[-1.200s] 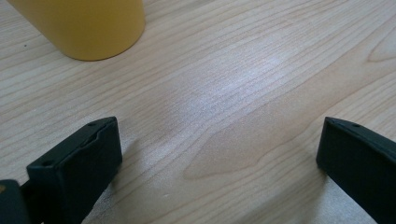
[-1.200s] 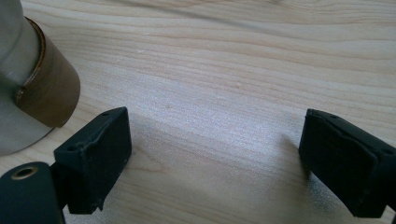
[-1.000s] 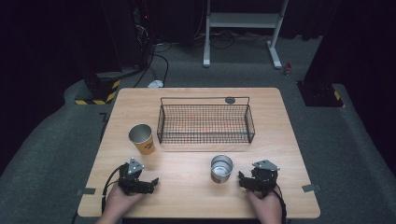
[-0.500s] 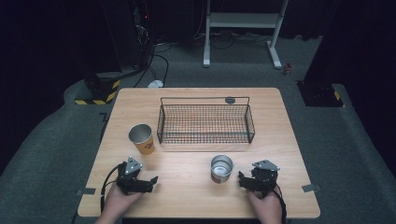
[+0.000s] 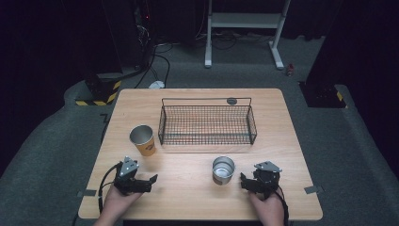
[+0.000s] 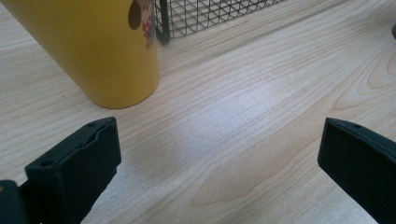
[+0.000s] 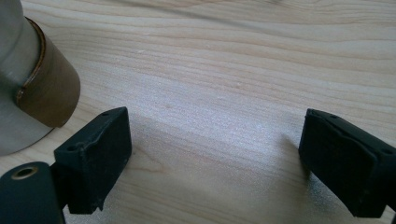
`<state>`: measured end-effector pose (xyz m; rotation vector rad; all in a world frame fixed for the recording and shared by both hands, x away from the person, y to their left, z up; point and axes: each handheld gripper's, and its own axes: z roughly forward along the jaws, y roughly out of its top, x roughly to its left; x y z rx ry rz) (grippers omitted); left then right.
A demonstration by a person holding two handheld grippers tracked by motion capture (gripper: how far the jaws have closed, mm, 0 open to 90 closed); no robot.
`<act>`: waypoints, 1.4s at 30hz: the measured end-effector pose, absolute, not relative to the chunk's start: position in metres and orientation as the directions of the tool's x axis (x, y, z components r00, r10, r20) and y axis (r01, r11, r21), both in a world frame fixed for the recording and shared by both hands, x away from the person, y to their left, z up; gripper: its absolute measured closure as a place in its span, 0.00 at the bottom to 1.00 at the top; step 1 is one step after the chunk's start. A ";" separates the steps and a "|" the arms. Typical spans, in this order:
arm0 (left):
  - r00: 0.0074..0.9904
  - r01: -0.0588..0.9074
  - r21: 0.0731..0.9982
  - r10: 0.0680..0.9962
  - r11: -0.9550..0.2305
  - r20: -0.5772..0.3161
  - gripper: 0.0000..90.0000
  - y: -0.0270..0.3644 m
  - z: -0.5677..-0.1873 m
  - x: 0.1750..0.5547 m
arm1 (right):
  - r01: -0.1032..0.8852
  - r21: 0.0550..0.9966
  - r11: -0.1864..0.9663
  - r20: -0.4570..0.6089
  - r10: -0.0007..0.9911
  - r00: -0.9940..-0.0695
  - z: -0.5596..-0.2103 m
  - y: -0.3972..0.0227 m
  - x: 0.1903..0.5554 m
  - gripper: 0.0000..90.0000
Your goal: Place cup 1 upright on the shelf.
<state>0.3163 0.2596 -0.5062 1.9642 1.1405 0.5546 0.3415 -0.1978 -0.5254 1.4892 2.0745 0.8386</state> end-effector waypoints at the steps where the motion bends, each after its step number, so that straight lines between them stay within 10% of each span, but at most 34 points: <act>1: 0.504 0.516 0.807 0.864 -0.288 -0.014 0.00 0.260 -0.505 0.316 | 0.675 0.700 0.232 -0.009 0.949 -0.316 -0.525 -0.198 0.341 0.11; 42: 0.379 0.506 0.845 0.925 -0.173 -0.038 0.00 0.278 -0.476 0.372 | 0.672 0.701 0.239 -0.012 0.946 -0.324 -0.525 -0.198 0.341 0.11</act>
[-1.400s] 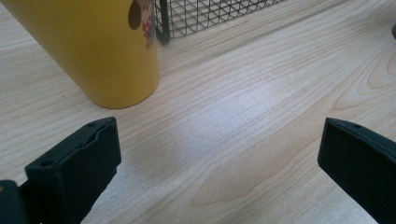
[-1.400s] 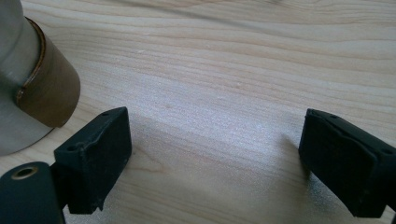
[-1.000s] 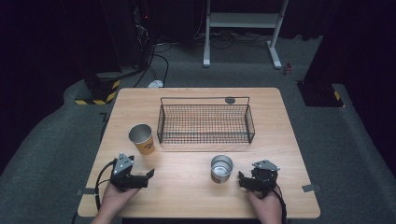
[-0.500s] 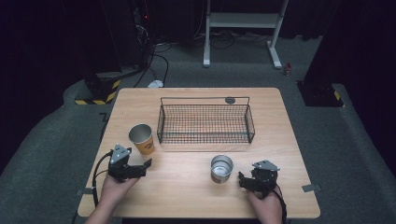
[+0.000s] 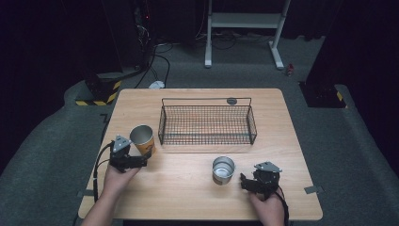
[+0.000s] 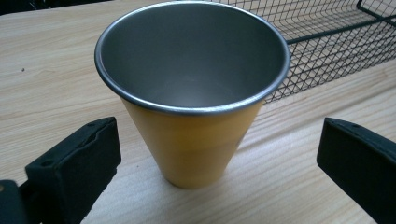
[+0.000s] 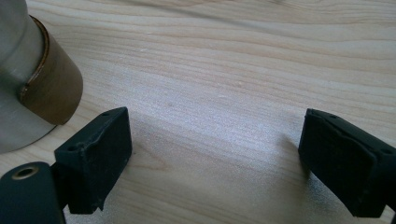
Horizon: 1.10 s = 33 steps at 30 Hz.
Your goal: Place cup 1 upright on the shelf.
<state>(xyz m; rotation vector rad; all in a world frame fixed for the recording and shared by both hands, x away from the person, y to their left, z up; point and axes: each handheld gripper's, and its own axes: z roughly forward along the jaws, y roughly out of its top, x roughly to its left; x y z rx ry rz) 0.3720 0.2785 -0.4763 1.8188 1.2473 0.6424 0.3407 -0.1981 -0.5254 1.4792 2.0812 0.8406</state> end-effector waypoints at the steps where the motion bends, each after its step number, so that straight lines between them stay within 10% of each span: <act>1: 0.381 0.506 0.844 0.924 -0.175 -0.036 0.00 0.279 -0.477 0.374 | 0.672 0.701 0.239 -0.012 0.946 -0.324 -0.525 -0.198 0.341 0.11; 33: 0.351 0.441 0.887 0.936 -0.134 -0.033 0.02 0.274 -0.502 0.402 | 0.672 0.701 0.240 -0.012 0.946 -0.325 -0.525 -0.198 0.341 0.11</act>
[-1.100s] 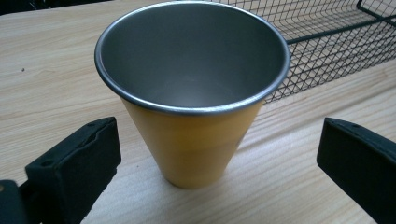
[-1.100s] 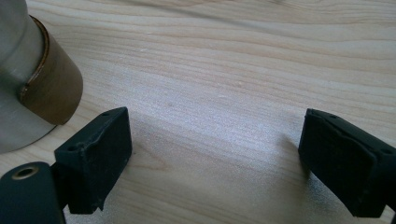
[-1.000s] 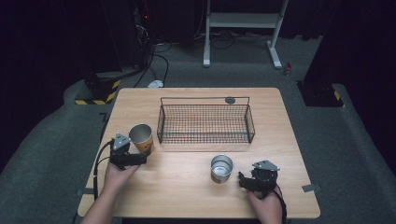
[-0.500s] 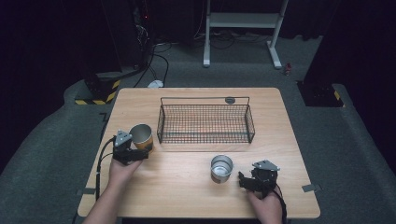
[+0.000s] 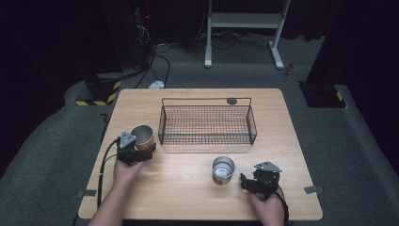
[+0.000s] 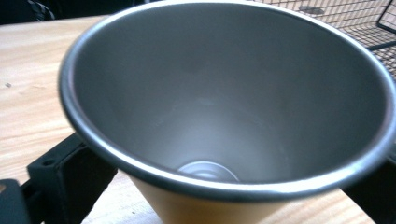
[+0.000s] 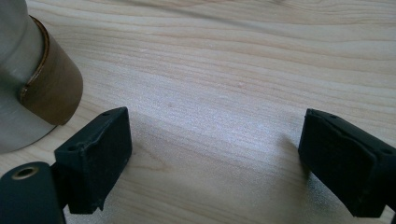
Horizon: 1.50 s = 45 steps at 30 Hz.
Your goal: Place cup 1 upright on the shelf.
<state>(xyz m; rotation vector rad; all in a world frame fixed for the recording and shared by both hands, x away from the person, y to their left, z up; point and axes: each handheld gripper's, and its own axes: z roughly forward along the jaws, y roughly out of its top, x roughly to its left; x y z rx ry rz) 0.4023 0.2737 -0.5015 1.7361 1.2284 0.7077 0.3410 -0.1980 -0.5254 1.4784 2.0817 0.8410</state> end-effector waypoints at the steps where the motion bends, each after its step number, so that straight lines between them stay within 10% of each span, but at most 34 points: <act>1: 0.350 0.442 0.887 0.936 -0.132 -0.035 0.02 0.275 -0.502 0.403 | 0.673 0.701 0.237 -0.011 0.947 -0.322 -0.525 -0.198 0.341 0.11; 45: 0.381 0.411 0.902 0.924 -0.131 -0.040 0.16 0.280 -0.488 0.383 | 0.673 0.702 0.233 -0.013 0.949 -0.316 -0.525 -0.198 0.341 0.12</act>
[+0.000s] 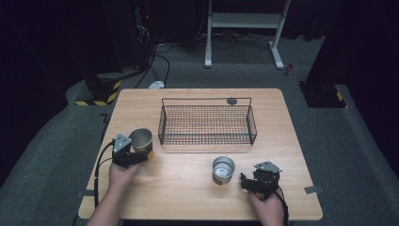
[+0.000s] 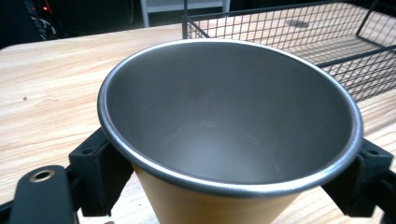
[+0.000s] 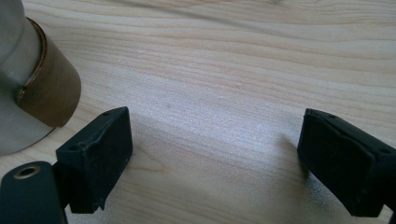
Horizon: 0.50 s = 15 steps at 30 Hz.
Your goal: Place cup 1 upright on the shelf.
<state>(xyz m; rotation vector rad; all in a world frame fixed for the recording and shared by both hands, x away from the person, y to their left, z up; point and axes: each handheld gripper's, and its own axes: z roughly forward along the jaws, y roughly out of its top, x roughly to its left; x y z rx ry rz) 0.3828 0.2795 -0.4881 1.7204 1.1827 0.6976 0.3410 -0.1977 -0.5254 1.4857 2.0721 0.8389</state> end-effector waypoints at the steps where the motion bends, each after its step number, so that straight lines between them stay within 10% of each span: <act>1: 0.383 0.413 0.901 0.923 -0.131 -0.042 0.16 0.280 -0.488 0.383 | 0.673 0.702 0.233 -0.013 0.949 -0.316 -0.525 -0.198 0.341 0.12; 15: 0.419 0.402 0.906 0.906 -0.129 -0.057 0.16 0.274 -0.479 0.375 | 0.673 0.702 0.233 -0.012 0.949 -0.316 -0.525 -0.198 0.341 0.11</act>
